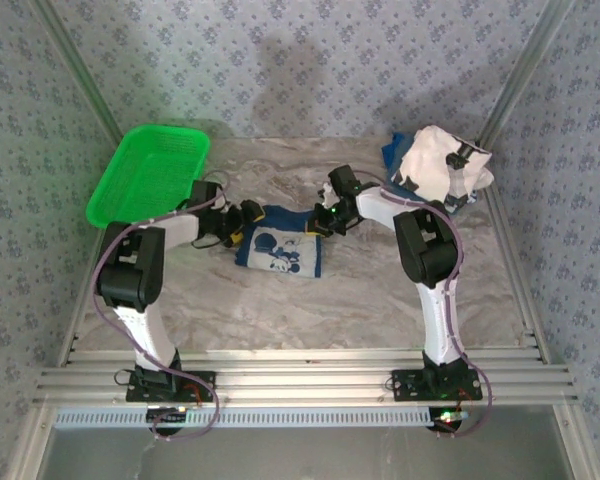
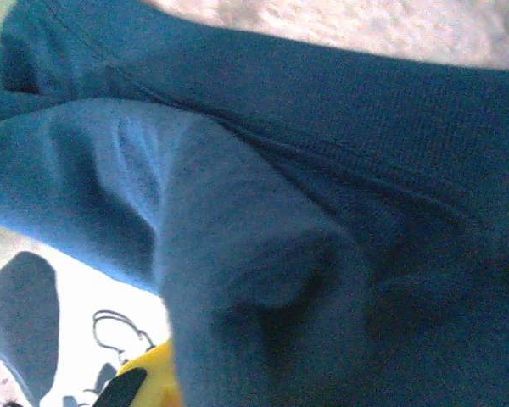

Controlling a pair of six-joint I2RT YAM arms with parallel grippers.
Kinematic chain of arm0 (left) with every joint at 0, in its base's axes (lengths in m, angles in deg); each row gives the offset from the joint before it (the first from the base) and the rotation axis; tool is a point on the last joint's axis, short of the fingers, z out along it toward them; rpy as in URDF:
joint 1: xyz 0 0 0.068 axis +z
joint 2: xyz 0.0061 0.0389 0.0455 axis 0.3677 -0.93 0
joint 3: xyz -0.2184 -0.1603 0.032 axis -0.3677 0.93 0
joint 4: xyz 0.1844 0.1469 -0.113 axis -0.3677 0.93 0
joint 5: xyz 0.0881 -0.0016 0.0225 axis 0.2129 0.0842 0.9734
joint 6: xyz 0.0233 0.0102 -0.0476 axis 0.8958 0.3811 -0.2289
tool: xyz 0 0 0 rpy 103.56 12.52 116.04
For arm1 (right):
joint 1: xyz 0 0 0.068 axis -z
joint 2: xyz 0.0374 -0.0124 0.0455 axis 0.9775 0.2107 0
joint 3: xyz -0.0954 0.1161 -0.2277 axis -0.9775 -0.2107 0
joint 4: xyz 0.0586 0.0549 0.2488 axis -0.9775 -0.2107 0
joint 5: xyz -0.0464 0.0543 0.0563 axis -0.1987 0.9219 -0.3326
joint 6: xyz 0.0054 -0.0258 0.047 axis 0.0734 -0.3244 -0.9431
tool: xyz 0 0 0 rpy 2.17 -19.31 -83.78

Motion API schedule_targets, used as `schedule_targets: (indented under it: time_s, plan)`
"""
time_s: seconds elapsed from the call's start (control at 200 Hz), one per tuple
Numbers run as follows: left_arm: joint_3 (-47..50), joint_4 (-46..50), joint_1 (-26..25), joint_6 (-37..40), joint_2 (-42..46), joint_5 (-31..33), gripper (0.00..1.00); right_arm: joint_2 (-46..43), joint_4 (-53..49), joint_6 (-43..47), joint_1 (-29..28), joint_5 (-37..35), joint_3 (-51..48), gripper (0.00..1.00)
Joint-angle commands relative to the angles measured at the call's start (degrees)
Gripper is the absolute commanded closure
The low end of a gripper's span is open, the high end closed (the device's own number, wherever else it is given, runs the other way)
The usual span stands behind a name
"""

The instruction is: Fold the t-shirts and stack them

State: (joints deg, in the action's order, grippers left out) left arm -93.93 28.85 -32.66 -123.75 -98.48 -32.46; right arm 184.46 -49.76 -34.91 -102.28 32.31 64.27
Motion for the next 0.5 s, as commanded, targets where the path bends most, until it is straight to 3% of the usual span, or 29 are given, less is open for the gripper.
schedule_targets:
  time_s: [0.0, 0.225, 0.34, 0.5]
  plan:
    - [-3.3, 5.8, 2.6, 3.8, 9.2, 1.2, 0.09, -1.5, -6.8, 4.0, 0.1, -4.4, 7.1, 1.00]
    - [-15.2, 25.2, 4.1, 15.4, 24.0, 11.6, 0.01, 0.3, -28.5, 13.4, 1.5, -19.4, 28.5, 1.00]
    - [-16.5, 26.3, 4.3, 15.6, 28.6, 12.8, 0.00, 1.9, -31.4, 14.7, 4.0, -25.0, 35.0, 1.00]
    - [-14.9, 27.1, 4.3, 15.1, 32.9, 13.9, 0.00, 4.1, -31.4, 15.2, 7.8, -25.2, 43.4, 1.00]
